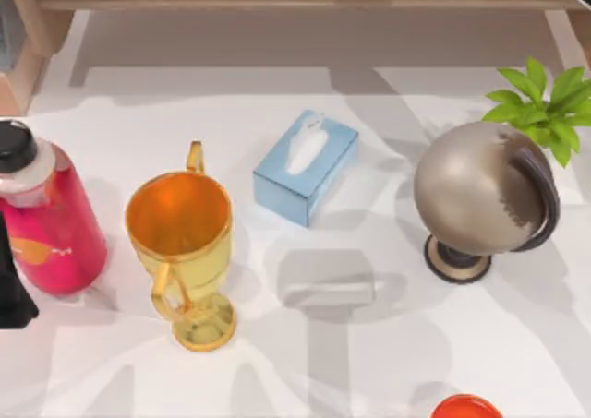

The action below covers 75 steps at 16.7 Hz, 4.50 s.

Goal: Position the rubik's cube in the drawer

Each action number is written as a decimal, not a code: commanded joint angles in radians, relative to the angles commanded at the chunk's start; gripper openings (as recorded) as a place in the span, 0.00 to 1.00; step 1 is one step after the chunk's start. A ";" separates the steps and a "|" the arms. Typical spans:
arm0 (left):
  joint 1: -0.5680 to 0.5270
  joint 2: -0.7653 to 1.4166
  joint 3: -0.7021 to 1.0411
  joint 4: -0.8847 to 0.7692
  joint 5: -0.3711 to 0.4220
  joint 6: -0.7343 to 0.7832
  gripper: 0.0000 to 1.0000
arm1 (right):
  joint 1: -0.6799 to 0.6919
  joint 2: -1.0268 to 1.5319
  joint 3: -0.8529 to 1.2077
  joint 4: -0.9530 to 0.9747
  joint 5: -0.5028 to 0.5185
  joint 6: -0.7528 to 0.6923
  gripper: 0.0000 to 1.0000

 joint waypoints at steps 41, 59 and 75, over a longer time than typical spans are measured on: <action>0.000 0.000 0.000 0.000 0.000 0.000 1.00 | -0.206 -0.274 0.131 -0.821 -0.138 -0.153 0.00; 0.000 0.000 0.000 0.000 0.000 0.000 1.00 | -0.889 0.394 0.461 -1.573 -0.519 -0.371 0.00; 0.000 0.000 0.000 0.000 0.000 0.000 1.00 | -0.915 0.494 0.501 -1.570 -0.568 -0.372 0.53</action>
